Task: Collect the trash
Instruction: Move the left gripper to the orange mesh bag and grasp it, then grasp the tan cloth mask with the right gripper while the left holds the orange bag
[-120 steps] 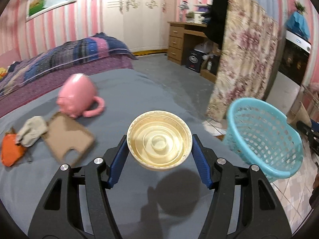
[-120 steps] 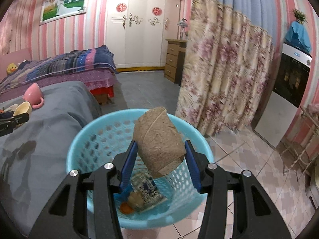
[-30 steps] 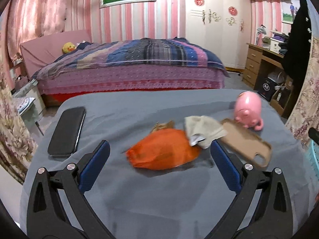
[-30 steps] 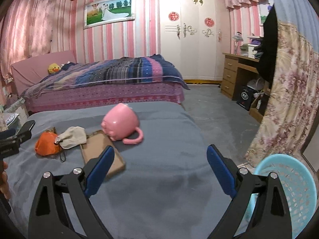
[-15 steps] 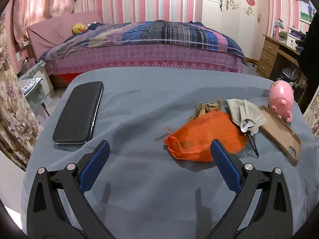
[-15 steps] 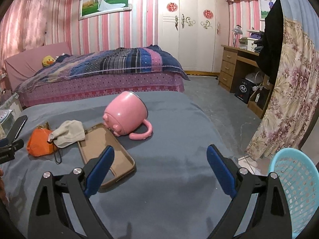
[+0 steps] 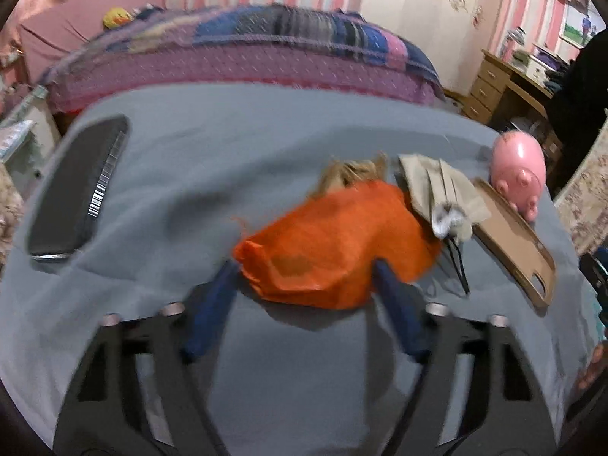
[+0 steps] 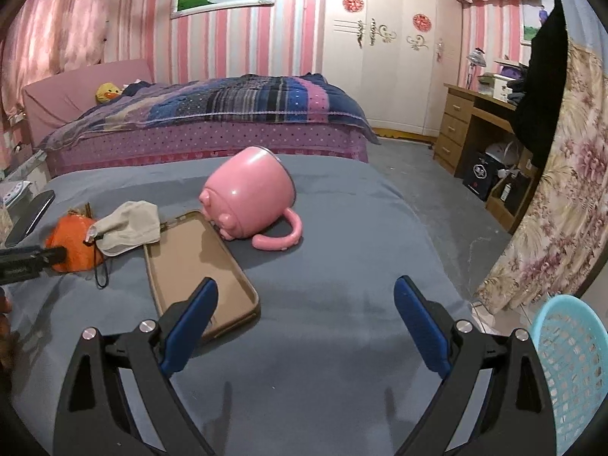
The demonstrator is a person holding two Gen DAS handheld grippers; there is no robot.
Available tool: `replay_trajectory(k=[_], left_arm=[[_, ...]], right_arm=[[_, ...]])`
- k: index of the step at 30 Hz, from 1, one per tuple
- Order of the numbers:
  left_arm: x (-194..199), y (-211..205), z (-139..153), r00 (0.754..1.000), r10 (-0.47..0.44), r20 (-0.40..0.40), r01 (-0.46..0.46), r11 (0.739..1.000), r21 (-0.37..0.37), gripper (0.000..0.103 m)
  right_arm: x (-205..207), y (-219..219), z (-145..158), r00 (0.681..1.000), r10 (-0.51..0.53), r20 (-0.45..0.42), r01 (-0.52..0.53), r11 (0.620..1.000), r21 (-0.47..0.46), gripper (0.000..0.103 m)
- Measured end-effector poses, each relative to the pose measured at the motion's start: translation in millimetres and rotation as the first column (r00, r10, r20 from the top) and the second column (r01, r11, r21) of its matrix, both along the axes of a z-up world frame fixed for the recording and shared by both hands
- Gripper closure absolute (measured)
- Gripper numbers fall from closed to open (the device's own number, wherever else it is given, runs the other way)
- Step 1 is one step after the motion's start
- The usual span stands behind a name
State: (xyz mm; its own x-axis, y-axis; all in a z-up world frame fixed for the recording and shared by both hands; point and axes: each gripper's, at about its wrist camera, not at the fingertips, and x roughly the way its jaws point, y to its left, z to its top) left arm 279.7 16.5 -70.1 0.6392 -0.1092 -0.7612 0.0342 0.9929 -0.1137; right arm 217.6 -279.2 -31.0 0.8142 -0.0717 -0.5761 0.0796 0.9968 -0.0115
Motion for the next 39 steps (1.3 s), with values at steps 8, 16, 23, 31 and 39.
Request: replay_trajectory(k=[8,16,23,31,39], left_arm=[[-13.7,-1.5,19.1,0.998,-0.051,0.038,0.051,0.999,-0.007,0.058],[-43.1,29.6,53.8,0.994,-0.020,0.110,0.019,1.000,0.016,0.058],[-45.9,78.6,59.5,0.985,0.117,0.128,-0.120,0.993,0.016,0.058],[-42.0,100.2,54.2,0.978,0.169,0.120,-0.172,0.985,0.019,0.058],[-40.0,110.9,52.0,0.974,0.198,0.111,-0.198,0.980,-0.003,0.058]], right_arm=[[-0.5,8.6,-0.7,1.000,0.025,0.003,-0.025,1.000,-0.001,0.011],[-2.4,30.9,8.2,0.998,0.056,0.004,-0.056,0.998,-0.025,0.011],[10.8,77.9,13.0,0.988,0.152,0.003,-0.151,0.986,-0.071,0.011],[50.4,131.3,-0.2,0.969,0.239,-0.054,-0.243,0.967,-0.078,0.011],[81.3,162.9,-9.7,0.954,0.277,-0.118,-0.287,0.955,-0.078,0.013]])
